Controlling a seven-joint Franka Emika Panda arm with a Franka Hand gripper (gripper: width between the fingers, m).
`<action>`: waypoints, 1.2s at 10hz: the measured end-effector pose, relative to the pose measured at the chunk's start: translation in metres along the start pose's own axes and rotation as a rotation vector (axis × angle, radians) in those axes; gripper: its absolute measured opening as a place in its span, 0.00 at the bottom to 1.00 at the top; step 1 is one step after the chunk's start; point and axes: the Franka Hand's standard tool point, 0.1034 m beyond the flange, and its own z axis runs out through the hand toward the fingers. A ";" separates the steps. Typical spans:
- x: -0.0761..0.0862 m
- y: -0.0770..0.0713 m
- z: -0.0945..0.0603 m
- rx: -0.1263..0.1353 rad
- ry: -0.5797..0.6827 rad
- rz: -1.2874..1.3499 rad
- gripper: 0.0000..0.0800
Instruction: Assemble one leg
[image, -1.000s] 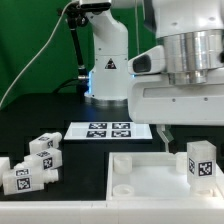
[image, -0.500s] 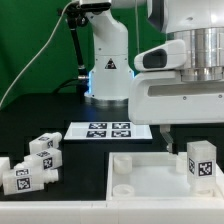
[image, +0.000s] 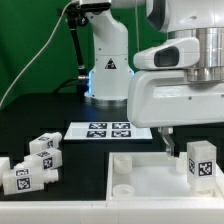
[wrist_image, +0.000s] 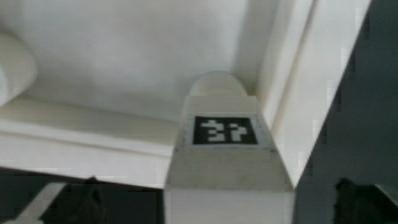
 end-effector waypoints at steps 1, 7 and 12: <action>0.000 0.000 0.000 0.000 0.000 0.000 0.48; 0.002 -0.002 0.001 0.010 0.028 0.269 0.36; 0.001 -0.002 0.003 0.052 0.049 0.978 0.36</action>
Offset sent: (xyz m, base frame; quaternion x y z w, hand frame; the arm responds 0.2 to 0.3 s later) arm 0.0000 0.0000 0.0000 0.0000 0.0000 0.0650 0.9979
